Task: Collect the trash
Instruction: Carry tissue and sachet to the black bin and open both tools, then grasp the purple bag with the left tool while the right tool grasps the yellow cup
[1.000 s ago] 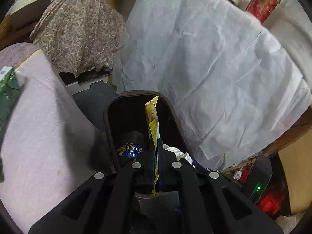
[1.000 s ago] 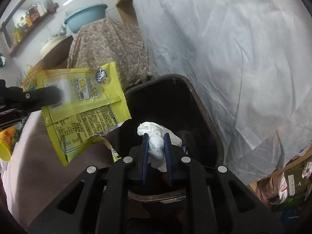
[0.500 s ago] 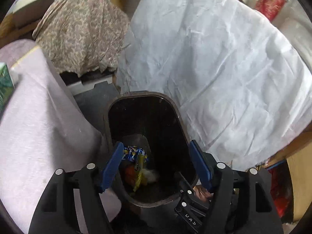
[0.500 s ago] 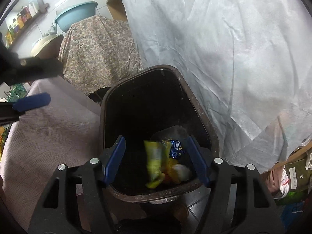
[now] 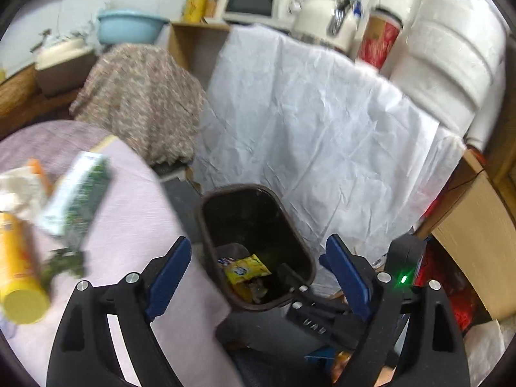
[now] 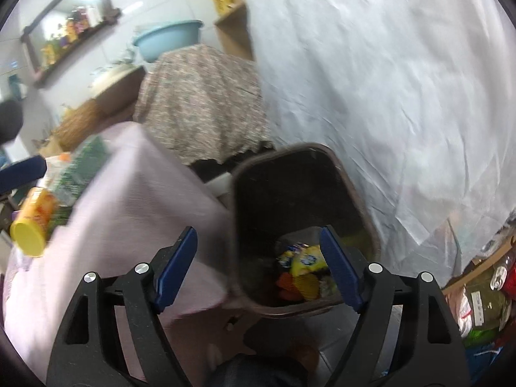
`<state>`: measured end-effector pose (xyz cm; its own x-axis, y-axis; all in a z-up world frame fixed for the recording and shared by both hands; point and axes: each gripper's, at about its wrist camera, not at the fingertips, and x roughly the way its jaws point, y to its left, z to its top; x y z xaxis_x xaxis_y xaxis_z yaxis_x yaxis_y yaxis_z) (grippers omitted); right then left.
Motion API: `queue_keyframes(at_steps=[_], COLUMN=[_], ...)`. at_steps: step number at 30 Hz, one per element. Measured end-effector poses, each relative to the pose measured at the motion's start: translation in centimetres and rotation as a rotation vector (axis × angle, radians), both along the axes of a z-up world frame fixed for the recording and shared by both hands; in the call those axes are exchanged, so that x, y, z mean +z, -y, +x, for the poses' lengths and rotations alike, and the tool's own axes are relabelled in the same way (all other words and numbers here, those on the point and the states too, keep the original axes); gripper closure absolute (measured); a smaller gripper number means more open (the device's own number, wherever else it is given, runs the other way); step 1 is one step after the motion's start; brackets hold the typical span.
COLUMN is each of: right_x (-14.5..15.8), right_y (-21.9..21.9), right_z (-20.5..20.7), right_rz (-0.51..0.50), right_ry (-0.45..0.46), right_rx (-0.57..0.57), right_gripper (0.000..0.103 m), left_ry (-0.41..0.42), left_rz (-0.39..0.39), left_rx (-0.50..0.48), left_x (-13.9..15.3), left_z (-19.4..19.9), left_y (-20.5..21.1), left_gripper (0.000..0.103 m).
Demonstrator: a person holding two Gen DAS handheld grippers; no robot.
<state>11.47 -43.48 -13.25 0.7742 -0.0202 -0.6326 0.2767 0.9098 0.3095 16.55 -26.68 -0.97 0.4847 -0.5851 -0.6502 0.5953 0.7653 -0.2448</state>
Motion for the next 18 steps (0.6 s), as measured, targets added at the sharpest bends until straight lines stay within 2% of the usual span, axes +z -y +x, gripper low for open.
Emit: queue_keyframes(at_steps=[2,6,11,18], right_x=[1.6,4.3,6.3,7.7], right_y=[-1.7,-5.4,-10.5,-17.4], right_z=[0.1,0.4,1.4,2.2], right_rz=[-0.008,-0.007,0.015,-0.020], right_ry=[0.022,0.065,0.075,0.078], right_rx=[0.039,0.141,0.296,0.444], right_gripper=[0.020,0.017,0.016,0.015], left_ry=[0.023,0.049,0.128,0.019], left_rz=[-0.010,-0.027,0.035,-0.014], left_rx=[0.044,0.172,0.355,0.611], left_x=[0.8,1.6,1.5,-0.6], left_z=[-0.5,-1.1,-2.1,-1.1], left_y=[-2.7,-9.1,-16.3,-27.3], left_gripper=[0.016,0.016,0.016,0.018])
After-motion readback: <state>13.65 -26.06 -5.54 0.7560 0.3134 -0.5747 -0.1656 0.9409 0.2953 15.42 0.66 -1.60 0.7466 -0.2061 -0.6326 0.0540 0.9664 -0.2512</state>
